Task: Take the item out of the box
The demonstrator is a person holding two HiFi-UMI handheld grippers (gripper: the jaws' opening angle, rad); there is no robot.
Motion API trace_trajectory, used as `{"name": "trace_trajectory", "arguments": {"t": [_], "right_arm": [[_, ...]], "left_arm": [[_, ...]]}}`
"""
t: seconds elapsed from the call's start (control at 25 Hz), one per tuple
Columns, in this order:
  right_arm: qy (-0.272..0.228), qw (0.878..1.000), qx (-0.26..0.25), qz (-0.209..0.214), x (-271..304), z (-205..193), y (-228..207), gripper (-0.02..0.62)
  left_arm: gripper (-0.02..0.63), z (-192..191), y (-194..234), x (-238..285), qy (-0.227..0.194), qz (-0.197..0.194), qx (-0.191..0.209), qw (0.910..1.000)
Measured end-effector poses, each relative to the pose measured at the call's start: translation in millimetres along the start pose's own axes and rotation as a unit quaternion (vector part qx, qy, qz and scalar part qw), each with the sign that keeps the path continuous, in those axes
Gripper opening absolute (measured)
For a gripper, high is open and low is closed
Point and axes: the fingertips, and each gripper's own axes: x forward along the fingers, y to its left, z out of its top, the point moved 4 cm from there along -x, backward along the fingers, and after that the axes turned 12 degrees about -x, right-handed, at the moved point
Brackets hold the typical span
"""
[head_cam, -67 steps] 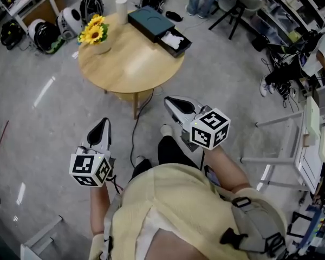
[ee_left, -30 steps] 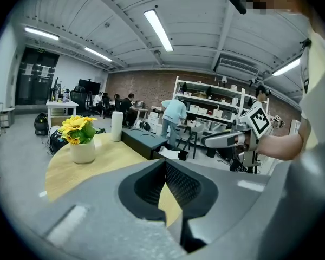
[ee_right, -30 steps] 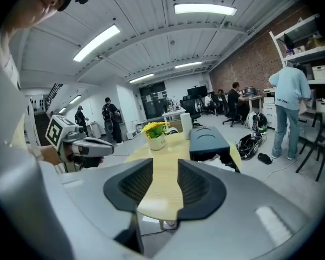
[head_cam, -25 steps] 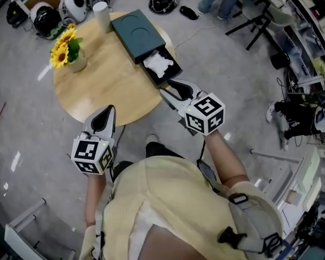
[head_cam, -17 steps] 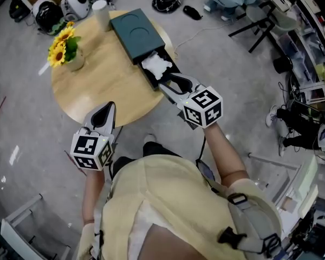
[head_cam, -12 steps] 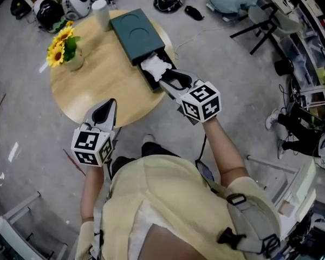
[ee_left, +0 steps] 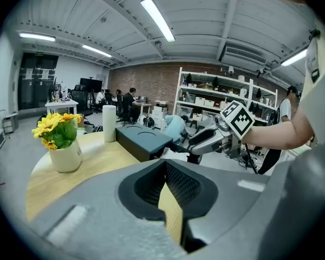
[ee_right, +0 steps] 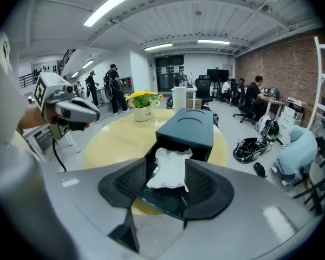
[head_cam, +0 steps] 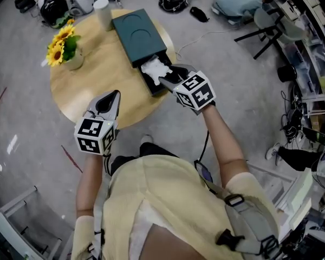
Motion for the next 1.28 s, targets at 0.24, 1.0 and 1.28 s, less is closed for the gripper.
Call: {"name": "trace_trajectory", "arguments": {"t": [0.24, 1.0, 1.28], "right_arm": [[0.036, 0.999, -0.017, 0.022, 21, -5, -10, 0.216], [0.212, 0.97, -0.101, 0.068, 77, -16, 0, 0.278], [0.232, 0.964, -0.102, 0.084, 86, -23, 4, 0.256]], "left_arm": [[-0.002, 5, 5, 21, 0.007, 0.004, 0.001, 1.0], [-0.002, 9, 14, 50, 0.024, 0.001, 0.006, 0.9997], [-0.002, 4, 18, 45, 0.021, 0.004, -0.001, 0.9998]]}}
